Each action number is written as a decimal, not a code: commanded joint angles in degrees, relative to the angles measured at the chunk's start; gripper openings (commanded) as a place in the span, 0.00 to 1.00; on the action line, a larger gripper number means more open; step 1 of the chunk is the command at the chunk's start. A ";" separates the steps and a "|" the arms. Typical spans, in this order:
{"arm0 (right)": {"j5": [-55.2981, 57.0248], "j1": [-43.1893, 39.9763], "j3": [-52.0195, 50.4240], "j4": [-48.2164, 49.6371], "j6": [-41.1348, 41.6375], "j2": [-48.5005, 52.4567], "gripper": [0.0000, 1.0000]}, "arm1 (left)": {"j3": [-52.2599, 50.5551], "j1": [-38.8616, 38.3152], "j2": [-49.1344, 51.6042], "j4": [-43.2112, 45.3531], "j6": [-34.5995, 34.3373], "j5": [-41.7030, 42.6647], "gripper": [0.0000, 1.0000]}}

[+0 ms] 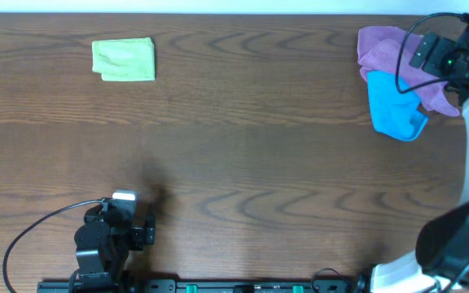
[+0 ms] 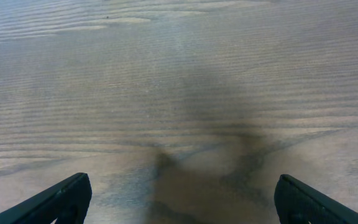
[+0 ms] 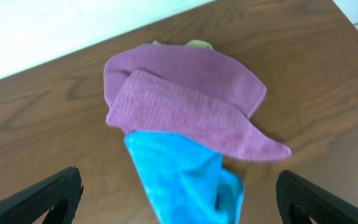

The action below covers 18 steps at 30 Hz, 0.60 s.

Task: Fold the cloth
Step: 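Reach the right gripper to the cloth pile and grasp the purple cloth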

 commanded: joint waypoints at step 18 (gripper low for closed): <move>3.13 -1.01 1.25 15.02 -1.49 17.00 0.99 | -0.61 -0.24 -0.37 -0.26 1.20 -0.39 0.95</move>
